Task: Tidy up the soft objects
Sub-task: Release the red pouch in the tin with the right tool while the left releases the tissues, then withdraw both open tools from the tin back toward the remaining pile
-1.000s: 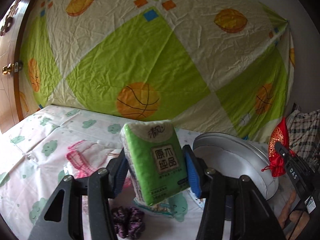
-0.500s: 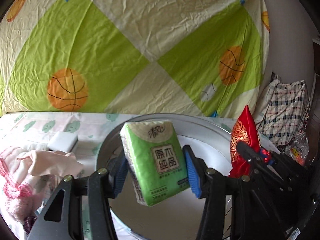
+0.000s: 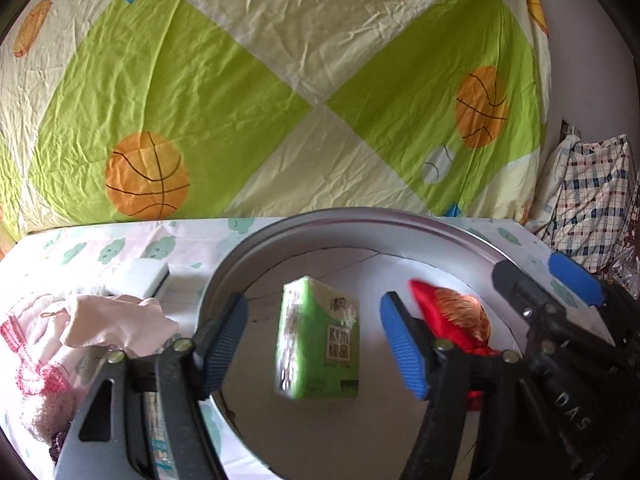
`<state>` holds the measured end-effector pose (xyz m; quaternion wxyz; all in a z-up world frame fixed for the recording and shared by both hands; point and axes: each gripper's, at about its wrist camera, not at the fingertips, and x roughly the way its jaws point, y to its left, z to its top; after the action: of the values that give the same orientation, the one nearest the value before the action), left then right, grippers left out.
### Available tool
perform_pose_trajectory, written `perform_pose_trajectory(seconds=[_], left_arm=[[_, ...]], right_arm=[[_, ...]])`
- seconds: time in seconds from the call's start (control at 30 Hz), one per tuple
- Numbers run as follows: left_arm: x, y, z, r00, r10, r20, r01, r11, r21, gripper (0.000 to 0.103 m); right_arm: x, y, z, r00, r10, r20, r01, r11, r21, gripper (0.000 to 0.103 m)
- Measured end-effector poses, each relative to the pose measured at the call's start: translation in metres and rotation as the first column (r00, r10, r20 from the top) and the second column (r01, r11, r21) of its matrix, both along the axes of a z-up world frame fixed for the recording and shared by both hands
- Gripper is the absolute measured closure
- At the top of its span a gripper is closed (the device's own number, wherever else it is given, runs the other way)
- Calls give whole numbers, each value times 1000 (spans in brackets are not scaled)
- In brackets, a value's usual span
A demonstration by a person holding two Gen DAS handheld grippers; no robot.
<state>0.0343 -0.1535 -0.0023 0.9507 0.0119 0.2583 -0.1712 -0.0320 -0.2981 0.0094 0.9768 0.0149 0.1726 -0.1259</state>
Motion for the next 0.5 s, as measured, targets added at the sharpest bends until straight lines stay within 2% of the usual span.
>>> perform_pose_trajectory(seconds=[0.03, 0.1, 0.13, 0.27, 0.5], left_arm=[[-2, 4, 2, 1000, 18, 16, -18, 1000, -3, 7], [-4, 12, 5, 998, 57, 36, -56, 998, -27, 0], [-5, 16, 7, 997, 72, 39, -70, 997, -43, 0], [-9, 28, 12, 993, 97, 61, -91, 992, -89, 0], [-18, 25, 13, 988, 93, 123, -89, 995, -37, 0]], right_arm=[[-3, -1, 3, 1000, -11, 24, 11, 1000, 5, 27], [-9, -6, 7, 997, -37, 71, 35, 999, 31, 20], [-11, -8, 8, 995, -47, 90, 43, 998, 46, 17], [-10, -15, 9, 993, -69, 95, 61, 995, 82, 17], [-9, -14, 4, 994, -73, 85, 65, 994, 89, 17]])
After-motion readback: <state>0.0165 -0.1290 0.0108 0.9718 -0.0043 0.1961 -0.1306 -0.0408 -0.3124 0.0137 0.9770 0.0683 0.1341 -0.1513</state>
